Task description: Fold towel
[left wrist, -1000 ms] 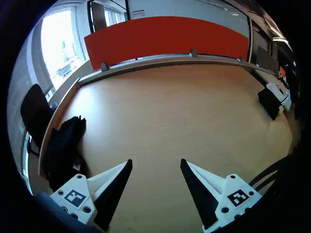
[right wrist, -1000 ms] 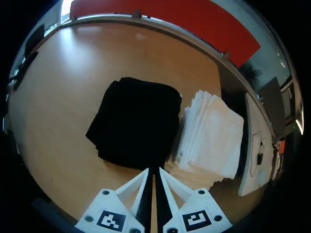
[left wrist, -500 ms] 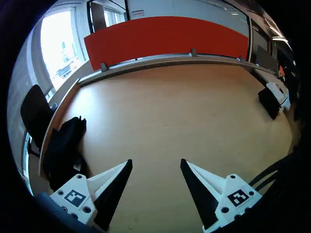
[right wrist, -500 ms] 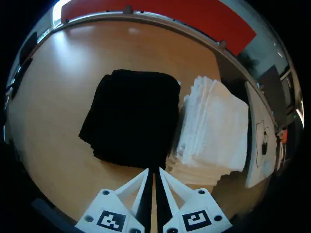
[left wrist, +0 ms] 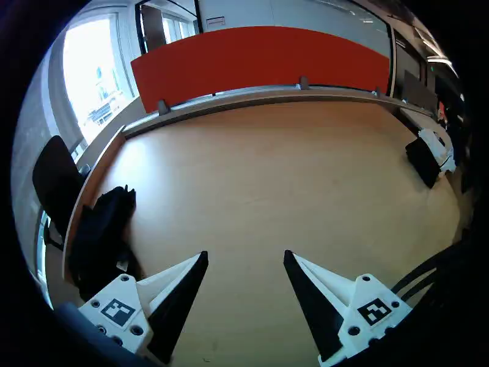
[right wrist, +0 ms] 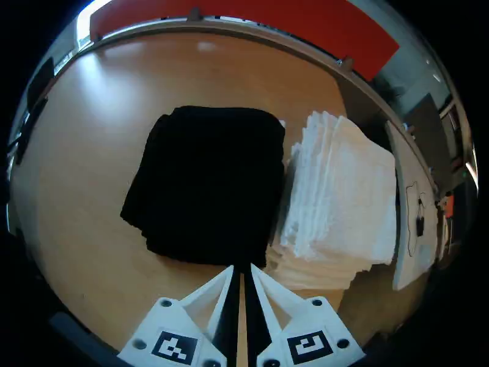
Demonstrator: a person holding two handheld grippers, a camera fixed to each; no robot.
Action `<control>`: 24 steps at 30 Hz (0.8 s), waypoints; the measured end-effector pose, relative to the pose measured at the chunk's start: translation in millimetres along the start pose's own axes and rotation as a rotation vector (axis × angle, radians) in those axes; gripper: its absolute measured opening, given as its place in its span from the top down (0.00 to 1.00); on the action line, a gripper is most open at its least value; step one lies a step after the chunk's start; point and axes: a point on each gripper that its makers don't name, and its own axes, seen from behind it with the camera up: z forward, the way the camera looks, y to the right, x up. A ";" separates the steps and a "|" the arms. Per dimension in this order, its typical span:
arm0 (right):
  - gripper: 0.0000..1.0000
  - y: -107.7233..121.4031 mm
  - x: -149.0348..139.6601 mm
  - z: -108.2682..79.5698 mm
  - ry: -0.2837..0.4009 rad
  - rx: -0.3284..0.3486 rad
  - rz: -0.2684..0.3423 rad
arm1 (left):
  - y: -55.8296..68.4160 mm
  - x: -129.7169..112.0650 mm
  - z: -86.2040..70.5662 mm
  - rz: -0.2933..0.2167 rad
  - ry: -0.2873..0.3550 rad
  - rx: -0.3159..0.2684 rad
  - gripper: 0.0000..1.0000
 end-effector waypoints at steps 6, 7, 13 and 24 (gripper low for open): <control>0.94 -0.3 0.4 -4.4 0.018 0.002 0.013 | -1.4 0.8 -1.2 -0.003 0.002 0.003 0.08; 0.93 -0.3 0.4 -5.3 0.020 0.001 0.014 | -1.8 1.0 -1.4 -0.004 0.003 0.004 0.08; 0.57 1.4 -0.7 -11.0 0.034 -0.015 0.018 | -3.5 1.8 -2.8 -0.013 0.009 0.007 0.09; 0.07 -5.4 1.1 -15.5 0.070 -0.010 0.063 | -4.2 2.4 -3.6 -0.024 0.014 0.007 0.09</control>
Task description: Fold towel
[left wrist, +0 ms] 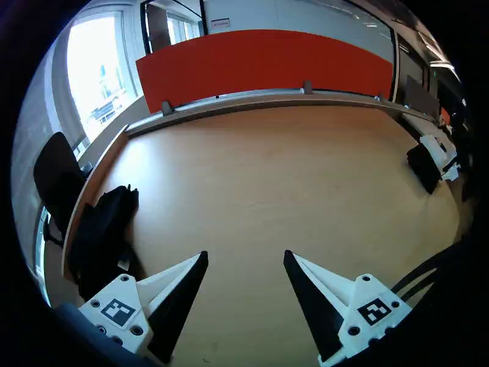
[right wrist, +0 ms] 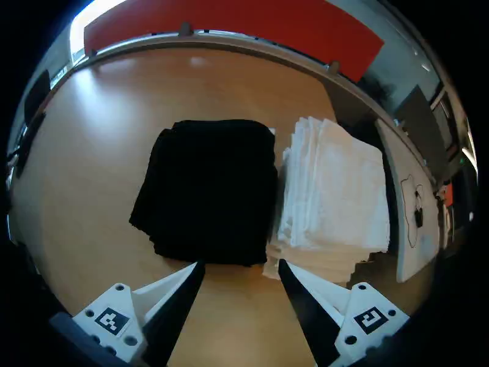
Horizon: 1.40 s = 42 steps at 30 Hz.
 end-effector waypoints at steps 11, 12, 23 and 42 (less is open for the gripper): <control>0.07 -11.3 6.7 -3.9 0.036 0.019 0.033 | -3.6 1.3 -2.4 -0.004 0.005 0.001 0.09; 0.07 -12.6 8.6 -4.6 0.044 0.020 0.038 | -3.7 1.4 -2.6 -0.005 0.006 0.001 0.09; 0.07 -32.8 31.3 -16.8 0.150 0.035 0.107 | -5.8 5.1 -4.1 -0.020 0.020 0.004 0.08; 0.07 -85.1 68.1 -42.4 0.299 0.044 0.322 | -10.9 14.3 -3.7 -0.067 0.049 0.010 0.09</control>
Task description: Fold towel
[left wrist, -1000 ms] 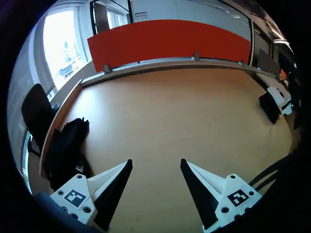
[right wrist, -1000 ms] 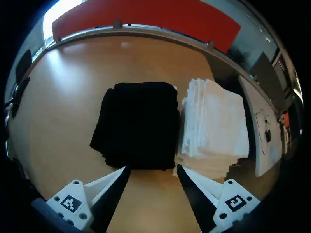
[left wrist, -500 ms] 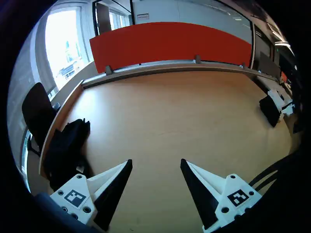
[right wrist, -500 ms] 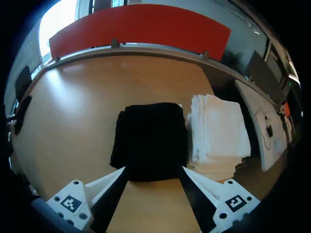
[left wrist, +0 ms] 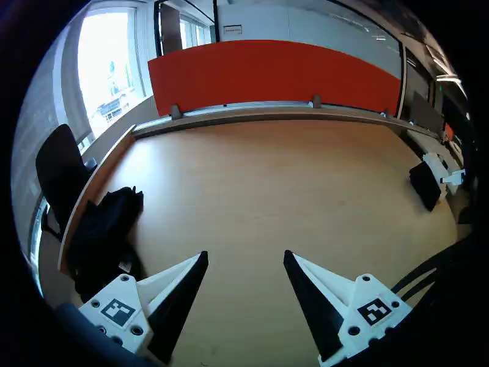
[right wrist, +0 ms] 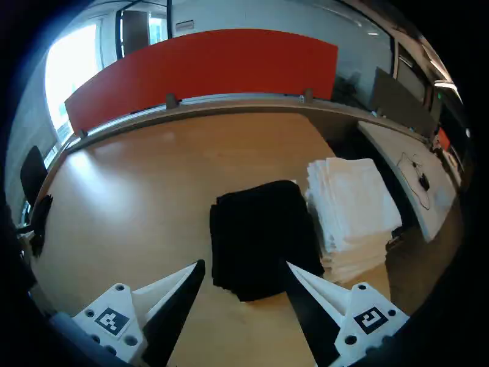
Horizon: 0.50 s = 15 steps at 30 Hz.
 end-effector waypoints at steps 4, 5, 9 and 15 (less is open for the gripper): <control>0.07 -4.2 4.8 0.5 0.019 -0.007 0.003 | -0.8 1.3 0.5 -0.003 0.006 0.001 0.08; 0.07 -4.7 6.4 0.7 0.025 -0.010 0.003 | -0.9 1.7 0.7 -0.004 0.007 0.001 0.08; 0.07 -8.9 16.6 -1.8 0.068 -0.021 -0.009 | -2.0 5.6 0.7 -0.017 0.019 0.003 0.08; 0.07 -21.8 35.1 -10.4 0.149 -0.020 -0.032 | -3.7 17.8 0.3 -0.045 0.051 0.001 0.08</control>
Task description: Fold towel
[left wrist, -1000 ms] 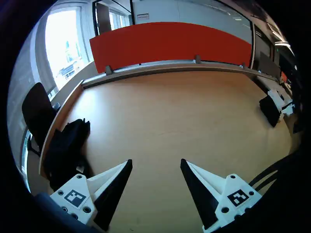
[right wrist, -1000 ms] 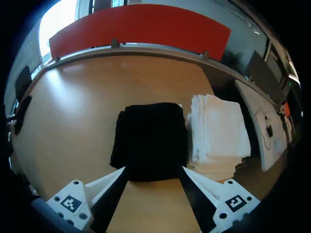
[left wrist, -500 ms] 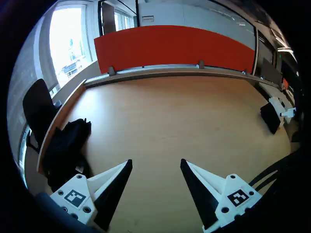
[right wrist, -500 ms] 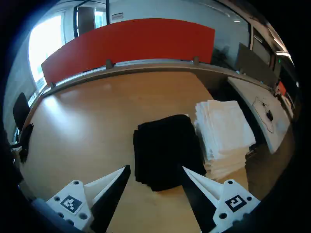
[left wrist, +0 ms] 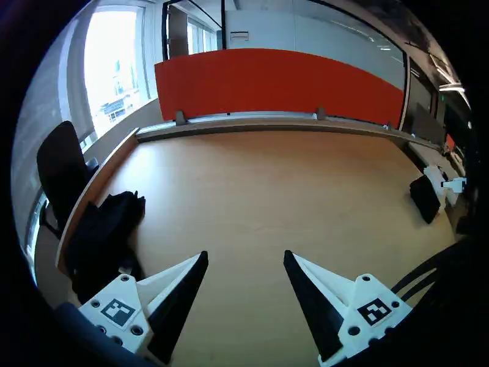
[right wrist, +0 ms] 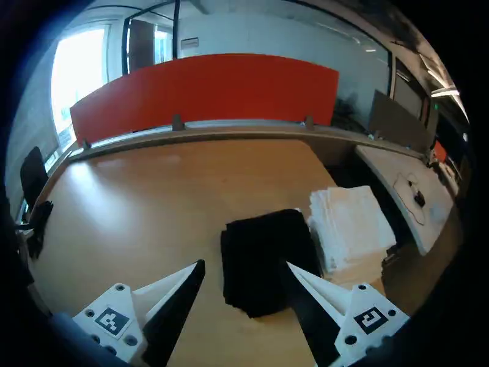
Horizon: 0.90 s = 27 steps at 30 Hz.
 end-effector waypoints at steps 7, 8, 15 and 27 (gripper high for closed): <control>0.07 -23.7 35.6 -11.0 0.147 0.024 -0.002 | -1.2 19.9 -1.0 -0.017 0.057 0.004 0.09; 0.07 -27.6 40.6 -12.8 0.167 0.030 0.000 | -1.0 22.7 -1.3 -0.019 0.065 0.005 0.09; 0.07 -50.0 72.0 -26.8 0.306 0.064 0.010 | -4.1 46.4 -5.4 -0.046 0.146 0.012 0.09; 0.07 -66.9 103.1 -45.2 0.446 0.055 -0.041 | -12.4 82.8 -15.9 -0.094 0.286 0.023 0.09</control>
